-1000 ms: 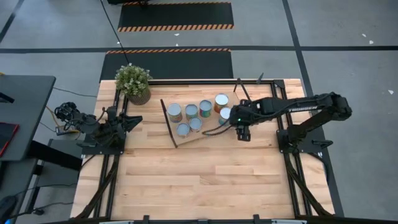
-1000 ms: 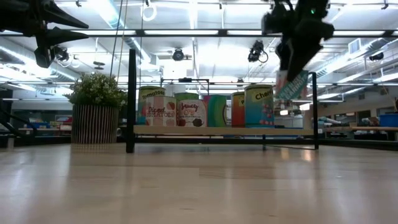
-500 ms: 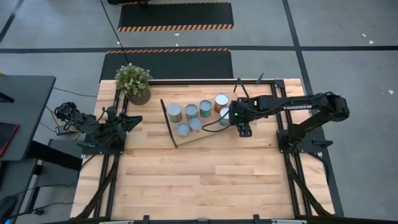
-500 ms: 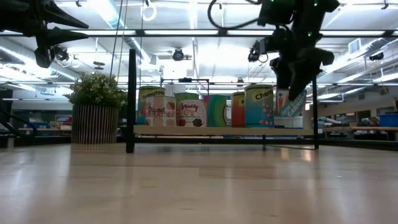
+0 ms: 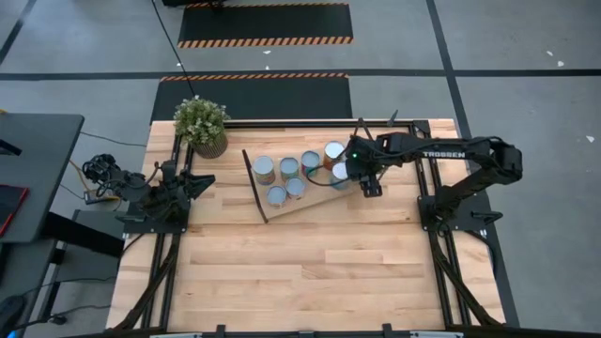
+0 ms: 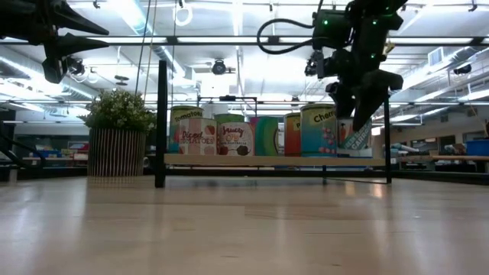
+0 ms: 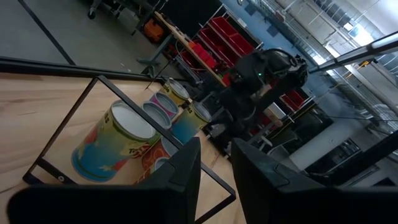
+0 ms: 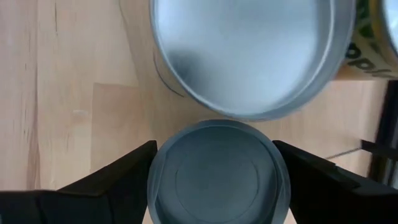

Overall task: Pick and place cans onto a shelf
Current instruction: Put the canned carrots on the shelf, then return to Home Position

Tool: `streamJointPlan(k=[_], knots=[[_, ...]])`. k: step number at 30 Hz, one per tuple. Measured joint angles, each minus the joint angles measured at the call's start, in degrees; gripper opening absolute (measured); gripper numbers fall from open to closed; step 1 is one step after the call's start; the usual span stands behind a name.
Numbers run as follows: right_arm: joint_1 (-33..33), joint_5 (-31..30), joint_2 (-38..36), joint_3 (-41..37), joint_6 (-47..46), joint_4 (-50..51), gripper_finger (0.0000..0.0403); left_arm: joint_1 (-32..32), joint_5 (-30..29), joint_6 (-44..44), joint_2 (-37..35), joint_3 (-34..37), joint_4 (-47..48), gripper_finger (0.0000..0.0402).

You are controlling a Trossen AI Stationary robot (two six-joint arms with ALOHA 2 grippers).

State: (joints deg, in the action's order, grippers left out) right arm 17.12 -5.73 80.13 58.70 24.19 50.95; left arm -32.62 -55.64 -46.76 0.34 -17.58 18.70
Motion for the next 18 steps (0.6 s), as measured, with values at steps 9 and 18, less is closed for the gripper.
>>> streamJointPlan(k=[9, 18], knots=[[1.88, 1.85, 1.32, 0.08, 2.54, -1.84, 0.0359, 0.0, 0.0, 0.0, 0.0, 0.0, -0.02, 0.0096], [1.71, -3.65, 0.86, 4.76, -0.93, 2.72, 0.0376, 0.02, -0.02, 0.0, 0.0, 0.0, -0.04, 0.0096]])
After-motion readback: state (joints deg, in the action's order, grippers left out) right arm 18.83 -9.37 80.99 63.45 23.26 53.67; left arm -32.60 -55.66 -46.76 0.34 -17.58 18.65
